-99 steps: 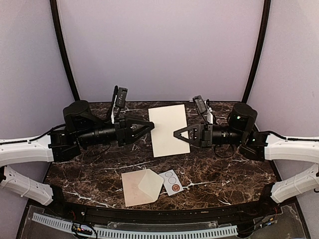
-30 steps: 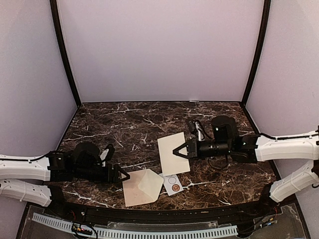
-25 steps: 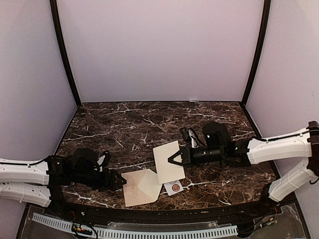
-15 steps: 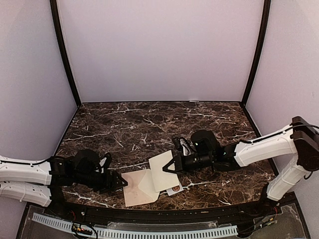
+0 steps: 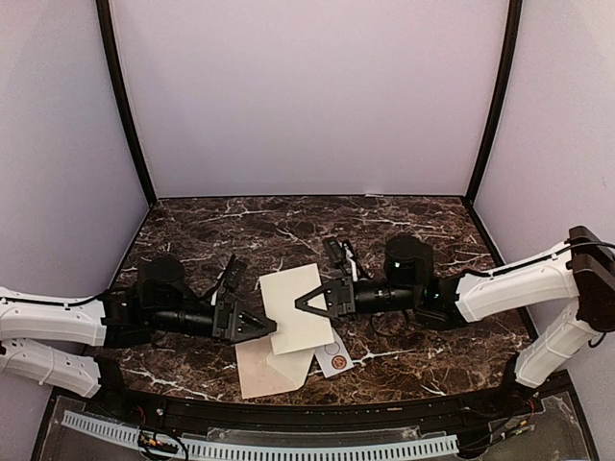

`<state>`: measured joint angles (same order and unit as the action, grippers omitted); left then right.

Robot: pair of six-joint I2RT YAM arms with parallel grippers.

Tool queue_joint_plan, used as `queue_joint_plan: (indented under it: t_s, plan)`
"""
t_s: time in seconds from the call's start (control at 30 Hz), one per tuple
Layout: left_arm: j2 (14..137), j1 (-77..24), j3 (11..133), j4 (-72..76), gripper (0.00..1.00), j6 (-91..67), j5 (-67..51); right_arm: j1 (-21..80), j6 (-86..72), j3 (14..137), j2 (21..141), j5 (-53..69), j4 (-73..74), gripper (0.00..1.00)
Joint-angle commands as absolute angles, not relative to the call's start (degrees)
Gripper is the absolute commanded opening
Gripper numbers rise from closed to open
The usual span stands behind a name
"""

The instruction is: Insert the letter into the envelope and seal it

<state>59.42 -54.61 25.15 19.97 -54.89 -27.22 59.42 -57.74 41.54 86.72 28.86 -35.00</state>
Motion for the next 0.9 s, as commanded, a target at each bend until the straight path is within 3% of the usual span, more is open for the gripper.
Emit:
queue_joint_plan:
  t_s: [0.0, 0.13, 0.37, 0.5, 0.7, 0.87]
  plan:
    - [60.66, -55.87, 27.08, 27.79, 0.66, -52.52, -34.12, 60.25, -59.01, 40.69, 84.82, 31.52, -44.23, 0.0]
    - [61.63, -57.13, 26.89, 29.83, 0.52, -52.91, -34.75, 60.23, -59.29, 40.96, 85.07, 31.55, -44.24, 0.0]
    - [61.28, -57.23, 25.24, 32.07, 0.15, -54.66, -33.94, 60.25, -59.46, 40.78, 84.95, 31.38, -44.47, 0.0]
    - [61.17, -57.25, 24.93, 31.89, 0.01, -55.15, -33.16, 60.48, -58.71, 41.11, 84.9, 32.16, -44.12, 0.0]
    - [61.53, -57.22, 25.48, 31.69, 0.0, -55.28, -33.07, 61.94, -56.76, 42.66, 85.29, 34.67, -44.75, 0.25]
    - [61.73, -57.3, 25.96, 31.71, 0.0, -55.21, -33.51, 62.8, -56.07, 44.07, 86.17, 35.15, -44.75, 0.28]
